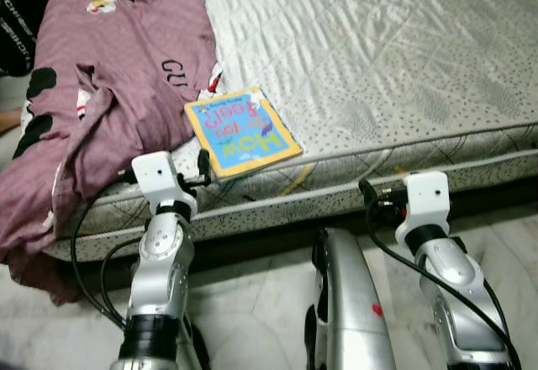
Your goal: Clean up the room
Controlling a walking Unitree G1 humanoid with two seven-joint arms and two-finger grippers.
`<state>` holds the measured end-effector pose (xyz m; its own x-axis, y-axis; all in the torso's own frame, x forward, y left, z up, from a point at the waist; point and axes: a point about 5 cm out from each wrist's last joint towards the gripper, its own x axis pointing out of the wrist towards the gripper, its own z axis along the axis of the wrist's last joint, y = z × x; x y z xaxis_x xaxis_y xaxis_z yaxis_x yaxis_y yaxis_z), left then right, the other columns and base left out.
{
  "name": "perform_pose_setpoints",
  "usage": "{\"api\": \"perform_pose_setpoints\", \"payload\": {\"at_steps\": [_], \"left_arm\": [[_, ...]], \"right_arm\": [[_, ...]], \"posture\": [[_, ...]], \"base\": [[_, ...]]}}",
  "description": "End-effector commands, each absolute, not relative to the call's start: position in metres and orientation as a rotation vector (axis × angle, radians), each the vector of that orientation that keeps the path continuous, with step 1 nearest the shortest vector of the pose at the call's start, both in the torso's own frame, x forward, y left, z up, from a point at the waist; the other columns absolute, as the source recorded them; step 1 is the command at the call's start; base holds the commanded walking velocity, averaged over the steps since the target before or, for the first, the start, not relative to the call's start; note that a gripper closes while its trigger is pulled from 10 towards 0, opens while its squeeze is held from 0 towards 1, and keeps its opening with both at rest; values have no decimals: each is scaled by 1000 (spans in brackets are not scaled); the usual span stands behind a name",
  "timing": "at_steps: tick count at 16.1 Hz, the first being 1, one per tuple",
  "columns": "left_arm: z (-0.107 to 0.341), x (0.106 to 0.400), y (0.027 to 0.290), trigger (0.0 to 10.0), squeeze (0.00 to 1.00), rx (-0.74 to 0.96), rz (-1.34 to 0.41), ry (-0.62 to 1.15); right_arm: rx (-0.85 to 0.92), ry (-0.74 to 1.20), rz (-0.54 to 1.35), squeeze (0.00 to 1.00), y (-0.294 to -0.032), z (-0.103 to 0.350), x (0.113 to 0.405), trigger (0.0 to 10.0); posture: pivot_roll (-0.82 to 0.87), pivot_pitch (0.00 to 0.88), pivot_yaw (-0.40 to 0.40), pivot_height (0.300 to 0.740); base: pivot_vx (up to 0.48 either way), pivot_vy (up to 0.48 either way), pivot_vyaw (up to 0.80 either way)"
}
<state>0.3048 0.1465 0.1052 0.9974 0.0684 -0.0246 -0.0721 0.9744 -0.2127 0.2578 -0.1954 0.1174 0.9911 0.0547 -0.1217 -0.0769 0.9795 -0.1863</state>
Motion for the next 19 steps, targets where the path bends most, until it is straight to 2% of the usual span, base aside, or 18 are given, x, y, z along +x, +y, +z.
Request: {"api": "perform_pose_setpoints", "payload": {"at_steps": [1,10,13,16,17,18,19], "left_arm": [[105,310,153,10000,0,-218,78,28],[94,341,139,10000,0,-366,-22,132],[86,347,123,10000,0,-399,-93,218],[71,344,102,10000,0,-520,-202,328],[68,343,95,3608,0,-601,-249,348],[67,342,92,0,0,-660,-276,350],[64,340,86,0,0,-739,-326,376]], "right_arm": [[-194,110,58,0,-195,117,257,10000],[-206,84,56,0,-192,124,262,10000],[-215,77,51,0,-193,125,263,10000],[-225,67,48,0,-191,126,265,10000],[-229,63,45,0,-191,126,266,10000],[-232,62,44,0,-191,126,267,10000],[-237,57,43,0,-191,127,269,10000]], "posture": [[-141,115,24,446],[-175,108,27,446],[-181,104,31,446],[-185,96,36,446],[-185,88,37,446],[-186,82,37,446],[-183,72,36,446]], "base": [[0,0,0],[0,0,0],[0,0,0],[0,0,0],[0,0,0],[0,0,0],[0,0,0]]}}
